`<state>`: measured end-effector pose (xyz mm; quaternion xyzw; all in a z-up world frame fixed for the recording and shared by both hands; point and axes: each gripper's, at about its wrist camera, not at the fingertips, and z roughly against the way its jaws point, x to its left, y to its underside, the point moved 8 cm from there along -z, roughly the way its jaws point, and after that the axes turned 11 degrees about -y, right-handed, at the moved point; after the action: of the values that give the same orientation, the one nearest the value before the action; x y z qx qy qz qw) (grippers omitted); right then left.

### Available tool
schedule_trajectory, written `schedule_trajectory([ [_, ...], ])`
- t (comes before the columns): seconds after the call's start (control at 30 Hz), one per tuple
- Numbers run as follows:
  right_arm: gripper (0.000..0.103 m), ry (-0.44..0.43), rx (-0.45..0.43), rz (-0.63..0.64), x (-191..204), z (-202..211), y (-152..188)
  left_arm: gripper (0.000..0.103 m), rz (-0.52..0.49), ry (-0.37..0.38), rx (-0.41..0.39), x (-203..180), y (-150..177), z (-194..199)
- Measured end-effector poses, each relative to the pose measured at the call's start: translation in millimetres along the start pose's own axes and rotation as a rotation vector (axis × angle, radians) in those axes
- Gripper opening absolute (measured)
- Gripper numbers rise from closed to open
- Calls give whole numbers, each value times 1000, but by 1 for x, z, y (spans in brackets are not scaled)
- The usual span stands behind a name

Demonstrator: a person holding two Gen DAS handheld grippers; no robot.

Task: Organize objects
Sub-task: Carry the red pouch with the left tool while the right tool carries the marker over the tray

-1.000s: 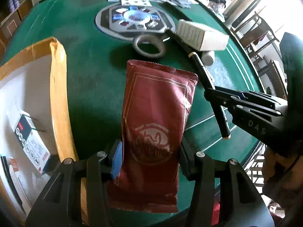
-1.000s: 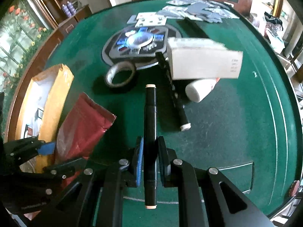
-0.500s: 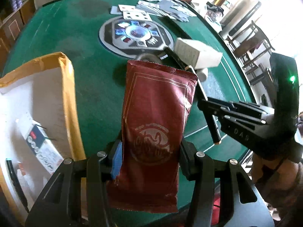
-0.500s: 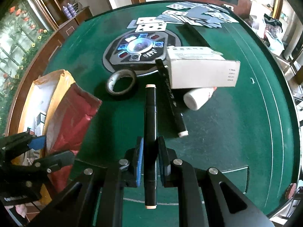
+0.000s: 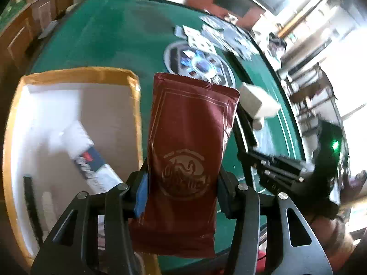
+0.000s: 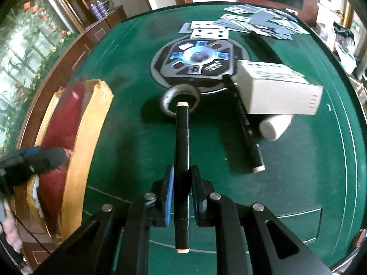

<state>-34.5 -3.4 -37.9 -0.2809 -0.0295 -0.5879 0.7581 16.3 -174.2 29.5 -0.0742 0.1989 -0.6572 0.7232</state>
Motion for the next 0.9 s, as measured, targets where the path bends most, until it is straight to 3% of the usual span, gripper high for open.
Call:
schedule_trajectory([
  [0.47, 13, -36, 20, 24, 22, -7, 1, 49, 172, -135, -43, 122, -18, 30],
  [0.9, 13, -107, 40, 84, 72, -14, -10, 49, 228, -206, -19, 179, -21, 9],
])
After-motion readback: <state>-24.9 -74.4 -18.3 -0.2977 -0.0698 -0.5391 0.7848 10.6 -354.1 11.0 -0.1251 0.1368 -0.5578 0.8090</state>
